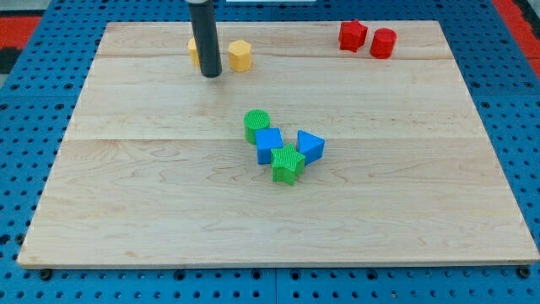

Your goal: Keep yellow heart below yellow hexagon

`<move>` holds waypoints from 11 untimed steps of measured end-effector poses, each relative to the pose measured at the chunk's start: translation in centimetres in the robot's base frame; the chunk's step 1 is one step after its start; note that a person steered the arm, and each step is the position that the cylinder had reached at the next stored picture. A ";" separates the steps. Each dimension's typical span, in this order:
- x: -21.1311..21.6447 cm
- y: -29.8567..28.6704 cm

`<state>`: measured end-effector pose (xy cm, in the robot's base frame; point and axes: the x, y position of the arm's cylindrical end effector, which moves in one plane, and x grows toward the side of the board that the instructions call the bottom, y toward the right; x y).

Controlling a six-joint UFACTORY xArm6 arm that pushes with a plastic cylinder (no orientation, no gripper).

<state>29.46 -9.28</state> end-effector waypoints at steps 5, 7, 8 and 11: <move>4.7 11.9; 5.2 -10.1; -1.8 -10.1; -2.7 8.8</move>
